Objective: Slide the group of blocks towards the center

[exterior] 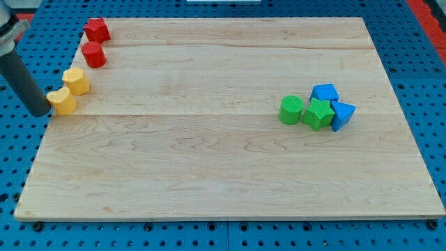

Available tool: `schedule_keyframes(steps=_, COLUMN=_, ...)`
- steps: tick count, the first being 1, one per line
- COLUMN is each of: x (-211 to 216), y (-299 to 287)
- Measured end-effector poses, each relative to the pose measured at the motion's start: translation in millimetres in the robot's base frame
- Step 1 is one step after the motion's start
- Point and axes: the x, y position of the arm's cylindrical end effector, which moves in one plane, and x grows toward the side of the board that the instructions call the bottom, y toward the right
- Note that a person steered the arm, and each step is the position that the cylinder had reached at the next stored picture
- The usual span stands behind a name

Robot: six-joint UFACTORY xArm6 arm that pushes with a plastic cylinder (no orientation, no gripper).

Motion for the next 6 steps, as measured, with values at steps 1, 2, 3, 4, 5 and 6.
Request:
schedule_keyframes(steps=1, x=11.9, y=5.5)
schedule_keyframes(steps=2, x=38.0, y=26.9)
schedule_keyframes(steps=3, x=51.6, y=150.7)
schedule_keyframes(steps=4, x=64.1, y=289.7)
schedule_keyframes(steps=5, x=64.2, y=433.8)
schedule_keyframes(steps=6, x=67.7, y=483.7)
